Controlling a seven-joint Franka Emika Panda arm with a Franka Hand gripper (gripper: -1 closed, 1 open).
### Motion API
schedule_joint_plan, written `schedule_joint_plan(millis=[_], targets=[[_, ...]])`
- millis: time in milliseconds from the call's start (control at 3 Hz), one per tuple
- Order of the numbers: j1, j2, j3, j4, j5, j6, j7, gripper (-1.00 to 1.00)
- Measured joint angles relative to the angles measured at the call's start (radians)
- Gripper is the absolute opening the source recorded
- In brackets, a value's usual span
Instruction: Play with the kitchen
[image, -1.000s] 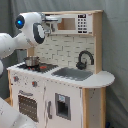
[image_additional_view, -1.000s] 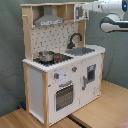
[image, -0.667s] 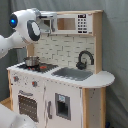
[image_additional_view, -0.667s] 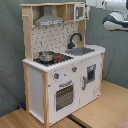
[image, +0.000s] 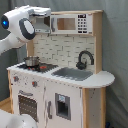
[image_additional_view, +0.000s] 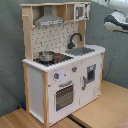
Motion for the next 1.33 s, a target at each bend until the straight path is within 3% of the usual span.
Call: schedule_joint_plan(millis=[1333], targets=[[-0.188,-0.241,0.079,0.001,0.0,0.001,0.356,1.0]])
